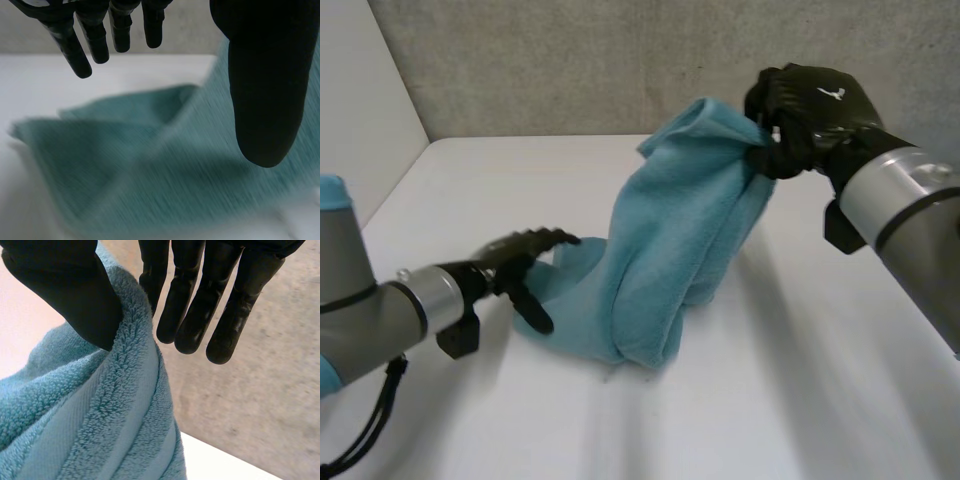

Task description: Fold the laundry

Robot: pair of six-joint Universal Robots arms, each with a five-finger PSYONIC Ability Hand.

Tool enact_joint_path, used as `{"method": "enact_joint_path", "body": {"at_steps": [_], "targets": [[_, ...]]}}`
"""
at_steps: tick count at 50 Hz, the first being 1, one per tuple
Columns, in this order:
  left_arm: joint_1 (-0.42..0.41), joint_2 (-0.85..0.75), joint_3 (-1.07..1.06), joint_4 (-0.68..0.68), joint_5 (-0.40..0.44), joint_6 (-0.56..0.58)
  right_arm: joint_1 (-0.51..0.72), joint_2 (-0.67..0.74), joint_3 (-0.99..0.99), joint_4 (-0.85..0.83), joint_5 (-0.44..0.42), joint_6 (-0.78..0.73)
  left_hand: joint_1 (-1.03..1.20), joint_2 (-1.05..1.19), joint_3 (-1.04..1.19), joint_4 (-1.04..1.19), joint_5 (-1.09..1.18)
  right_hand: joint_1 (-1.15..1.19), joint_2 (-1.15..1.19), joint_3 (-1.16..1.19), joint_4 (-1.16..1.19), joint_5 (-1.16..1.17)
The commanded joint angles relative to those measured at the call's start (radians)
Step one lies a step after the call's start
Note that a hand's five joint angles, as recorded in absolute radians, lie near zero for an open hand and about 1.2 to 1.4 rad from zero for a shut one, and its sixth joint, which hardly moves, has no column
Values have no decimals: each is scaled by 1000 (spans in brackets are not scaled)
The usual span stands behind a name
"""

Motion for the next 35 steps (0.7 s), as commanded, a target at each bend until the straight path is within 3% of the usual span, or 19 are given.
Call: {"method": "enact_joint_path", "body": {"at_steps": [1,8,10,11,12,13,15,24,27,29,31,35], "targets": [[-32,-81,12,-5,-11,0,-114,-78,133,-28,-16,-1,133,124,125,125,121,430,218,212,205,251],[-46,-124,34,-7,-69,0,-206,-153,212,-45,-51,-1,289,280,281,281,277,430,218,212,205,251],[-47,-129,35,-1,-115,3,-253,-170,242,-60,-97,-4,645,637,637,638,633,430,218,212,205,251],[-47,-129,35,-1,-115,3,-253,-170,242,-61,-97,-4,647,638,639,640,635,430,218,212,205,251],[-49,-127,40,13,-136,6,-273,-173,250,-68,-116,-10,880,871,871,872,867,430,218,212,205,251],[-49,-127,40,13,-137,6,-291,-173,253,-77,-128,-15,882,873,874,874,870,430,218,212,205,251],[-58,-120,61,76,-163,6,-304,-173,255,-90,-136,-19,1203,1195,1195,1196,1191,430,218,212,205,251],[-150,-86,276,286,-230,3,-301,-26,118,-311,-113,-7,1205,1196,1196,1197,1192,430,218,212,205,251],[-179,-83,422,374,-289,6,-284,68,-22,-403,-73,-1,1205,1196,1196,1197,1192,430,218,212,205,251],[-187,-80,495,440,-328,6,-229,112,-157,-493,7,11,1205,1196,1196,1197,1192,430,218,212,205,251],[-195,-48,585,571,-405,10,-209,112,-202,-542,49,19,1205,1196,1196,1197,1192,430,218,212,205,251],[-192,8,590,684,-447,10,-190,114,-219,-634,94,30,1205,1196,1196,1197,1192,430,218,212,205,251]]}}
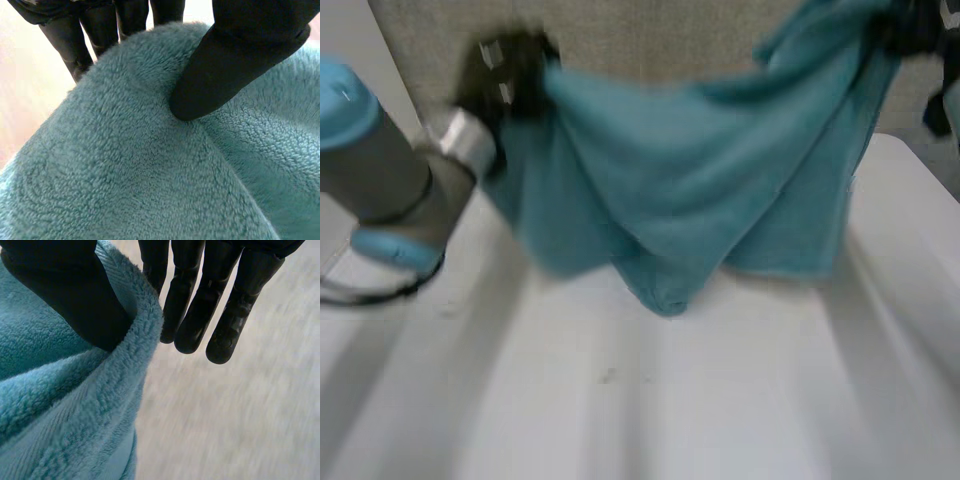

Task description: Fold the laundry

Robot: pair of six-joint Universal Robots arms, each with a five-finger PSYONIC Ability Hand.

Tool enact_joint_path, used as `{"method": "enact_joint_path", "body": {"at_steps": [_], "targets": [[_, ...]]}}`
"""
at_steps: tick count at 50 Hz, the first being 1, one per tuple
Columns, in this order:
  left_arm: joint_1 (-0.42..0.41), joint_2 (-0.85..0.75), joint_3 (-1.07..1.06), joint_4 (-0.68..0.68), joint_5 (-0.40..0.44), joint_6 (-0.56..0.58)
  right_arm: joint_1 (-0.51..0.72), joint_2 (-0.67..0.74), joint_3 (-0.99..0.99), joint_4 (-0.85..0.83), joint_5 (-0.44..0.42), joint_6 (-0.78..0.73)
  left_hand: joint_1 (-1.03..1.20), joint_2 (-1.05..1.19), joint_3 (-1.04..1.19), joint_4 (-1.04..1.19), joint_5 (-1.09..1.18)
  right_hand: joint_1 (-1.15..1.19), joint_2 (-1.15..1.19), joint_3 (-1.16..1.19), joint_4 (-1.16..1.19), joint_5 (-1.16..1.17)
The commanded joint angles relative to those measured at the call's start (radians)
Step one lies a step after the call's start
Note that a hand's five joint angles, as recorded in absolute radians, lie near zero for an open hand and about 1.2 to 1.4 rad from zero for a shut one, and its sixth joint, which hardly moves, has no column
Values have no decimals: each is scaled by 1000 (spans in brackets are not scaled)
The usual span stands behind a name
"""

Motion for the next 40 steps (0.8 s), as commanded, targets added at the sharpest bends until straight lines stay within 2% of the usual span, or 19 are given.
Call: {"method": "enact_joint_path", "body": {"at_steps": [1,5,7,8,10,11,13,16,18,24,26,27,28,29,30,31,35,36,40], "targets": [[-4,96,82,251,-114,2,61,26,-104,-201,111,25,221,184,186,185,205,422,212,211,204,251],[-2,141,-9,245,-107,4,59,20,-37,-226,92,25,221,184,186,185,205,422,212,211,204,251],[5,176,-115,205,-106,2,56,19,74,-235,37,23,221,184,186,185,205,422,212,211,204,251],[5,176,-116,205,-106,2,56,19,75,-235,37,23,221,184,186,185,205,422,212,211,204,251],[10,188,-234,135,-106,2,30,16,181,-228,-62,8,221,184,186,185,205,422,212,211,204,251],[10,188,-234,134,-106,2,30,16,182,-228,-63,8,221,184,186,185,205,422,212,211,204,251],[10,190,-297,98,-104,2,-54,8,306,-217,-173,0,221,184,186,185,205,422,212,211,204,251],[10,188,-423,42,-98,4,-89,2,366,-200,-219,-11,221,184,186,185,205,422,212,211,204,251],[10,187,-533,13,-91,12,-137,-14,481,-138,-302,-49,221,184,186,185,205,422,212,211,204,251],[2,182,-648,-10,-91,36,-157,-15,588,16,-339,-176,221,184,186,185,205,422,212,211,204,251],[-4,187,-694,-28,-91,65,-178,-18,596,185,-337,-300,221,184,186,185,205,422,212,211,204,251],[-4,187,-694,-28,-91,65,-178,-18,596,186,-337,-300,221,184,186,185,205,422,212,211,204,251],[-5,190,-710,-36,-91,79,-198,-24,584,284,-337,-367,221,184,186,185,205,255,44,43,37,84],[-5,190,-710,-36,-91,79,-220,-30,569,368,-331,-432,221,184,186,185,205,-55,-265,-266,-273,-226],[-5,195,-722,-40,-91,91,-220,-31,568,369,-331,-432,221,184,186,185,205,-58,-268,-269,-276,-229],[-5,202,-731,-47,-91,102,-230,-43,544,446,-331,-490,221,184,186,185,205,-297,-507,-508,-514,-468],[-4,231,-742,-56,-89,110,-237,-87,478,556,-322,-558,221,184,186,185,205,-428,-638,-639,-646,-599],[-4,241,-745,-56,-89,110,-228,-113,449,588,-319,-575,221,184,186,185,205,-527,-737,-738,-745,-698],[-4,251,-745,-59,-89,110,-180,-165,387,621,-333,-592,221,184,186,185,205,-563,-773,-774,-781,-734]]}}
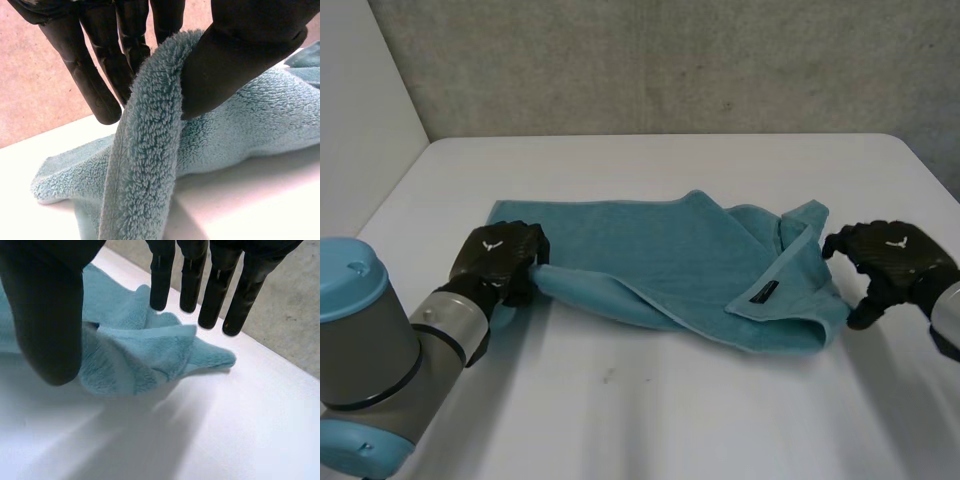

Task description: Fold the laundry

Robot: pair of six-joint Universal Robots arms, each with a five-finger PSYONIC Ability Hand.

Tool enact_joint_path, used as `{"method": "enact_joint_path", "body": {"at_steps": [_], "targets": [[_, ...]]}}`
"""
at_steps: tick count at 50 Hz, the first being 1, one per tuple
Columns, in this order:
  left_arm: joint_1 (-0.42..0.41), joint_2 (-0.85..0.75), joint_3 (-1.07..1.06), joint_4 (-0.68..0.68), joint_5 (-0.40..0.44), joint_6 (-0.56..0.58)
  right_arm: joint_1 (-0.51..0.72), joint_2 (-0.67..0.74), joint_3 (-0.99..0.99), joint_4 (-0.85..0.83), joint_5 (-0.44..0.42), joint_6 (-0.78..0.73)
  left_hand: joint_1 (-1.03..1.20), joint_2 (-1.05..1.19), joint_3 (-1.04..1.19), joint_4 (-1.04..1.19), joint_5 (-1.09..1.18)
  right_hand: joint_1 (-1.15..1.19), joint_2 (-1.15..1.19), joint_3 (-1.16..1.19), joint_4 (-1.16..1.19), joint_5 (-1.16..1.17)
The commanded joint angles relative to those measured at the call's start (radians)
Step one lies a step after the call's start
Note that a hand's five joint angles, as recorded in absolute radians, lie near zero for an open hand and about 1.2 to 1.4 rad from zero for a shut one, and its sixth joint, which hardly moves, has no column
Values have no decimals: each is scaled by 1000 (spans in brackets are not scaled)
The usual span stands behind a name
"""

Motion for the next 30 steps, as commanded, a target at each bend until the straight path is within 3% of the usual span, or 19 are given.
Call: {"method": "enact_joint_path", "body": {"at_steps": [1,9,13,17,21,30], "targets": [[-1,38,-2,-5,1,5,75,-120,-150,115,-12,-65,214,179,180,179,194,-23,-72,-74,-73,-72],[4,41,-5,-5,1,5,218,-133,-244,132,-81,-157,214,179,180,179,194,-20,-69,-71,-71,-69],[3,41,-10,-5,1,5,329,-18,-297,210,-88,-310,214,179,180,179,194,-17,-67,-69,-68,-66],[3,41,-19,-5,1,5,363,71,-333,284,-83,-410,214,179,180,179,194,-11,-61,-63,-62,-60],[-1,41,-22,-4,-1,5,411,186,-378,342,-40,-511,214,179,180,179,194,24,-26,-28,-27,-25],[4,41,-21,-4,1,5,465,312,-420,304,104,-550,214,179,180,179,194,168,118,116,117,119]]}}
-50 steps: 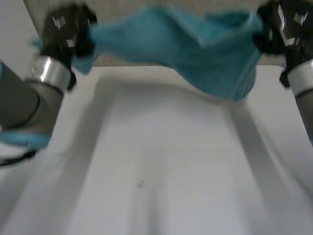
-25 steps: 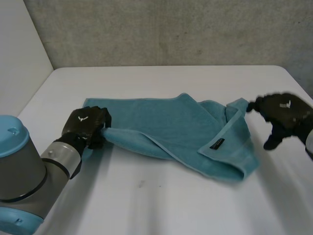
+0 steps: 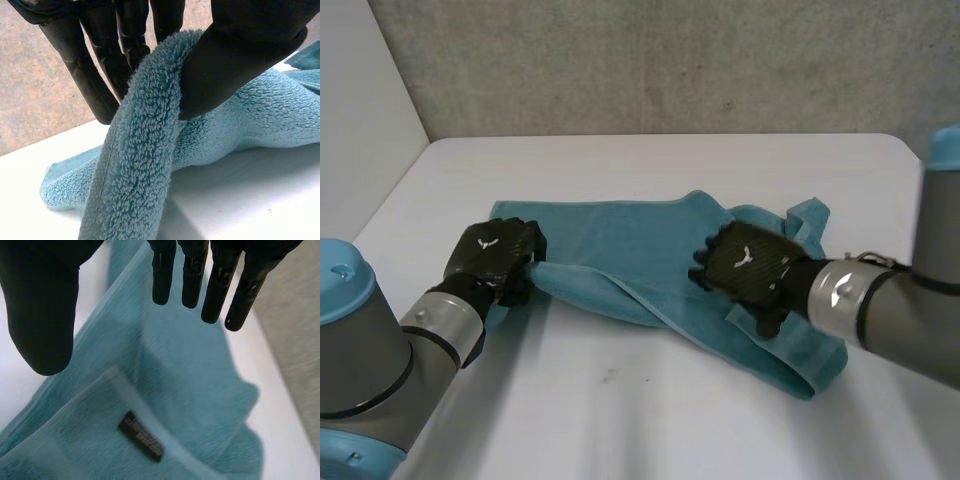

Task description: Fold the laundry

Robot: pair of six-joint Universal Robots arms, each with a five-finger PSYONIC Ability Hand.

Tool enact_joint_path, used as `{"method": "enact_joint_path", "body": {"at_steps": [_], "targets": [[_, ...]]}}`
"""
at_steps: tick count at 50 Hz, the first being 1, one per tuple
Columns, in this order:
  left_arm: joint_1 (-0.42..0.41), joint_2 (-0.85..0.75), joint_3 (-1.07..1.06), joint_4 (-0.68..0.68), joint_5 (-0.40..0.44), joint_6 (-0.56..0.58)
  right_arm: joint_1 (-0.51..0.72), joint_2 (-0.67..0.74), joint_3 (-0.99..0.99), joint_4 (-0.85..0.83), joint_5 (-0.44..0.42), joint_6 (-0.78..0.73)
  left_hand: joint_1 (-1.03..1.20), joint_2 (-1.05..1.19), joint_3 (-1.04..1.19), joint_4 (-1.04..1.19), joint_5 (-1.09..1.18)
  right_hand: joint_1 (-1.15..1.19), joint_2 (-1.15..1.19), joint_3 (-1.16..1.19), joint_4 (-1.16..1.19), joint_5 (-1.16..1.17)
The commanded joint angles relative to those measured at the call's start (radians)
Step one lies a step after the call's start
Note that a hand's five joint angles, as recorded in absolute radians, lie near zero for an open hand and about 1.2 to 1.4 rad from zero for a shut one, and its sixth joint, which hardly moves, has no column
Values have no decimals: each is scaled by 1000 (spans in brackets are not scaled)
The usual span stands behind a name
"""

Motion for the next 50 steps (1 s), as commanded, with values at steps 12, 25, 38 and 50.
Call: {"method": "enact_joint_path", "body": {"at_steps": [12,25,38,50], "targets": [[11,0,0,2,0,-1,27,175,-13,-103,145,-85,214,179,180,179,195,422,362,375,366,356],[26,0,3,2,0,-1,20,166,34,-115,160,-123,214,179,180,179,195,245,185,198,188,178],[26,0,2,2,0,-1,-19,145,54,-131,155,-163,214,179,180,179,195,977,918,931,921,911],[46,8,11,2,-2,1,-132,-56,62,-301,161,218,214,179,180,179,195,1038,978,991,982,972]]}}
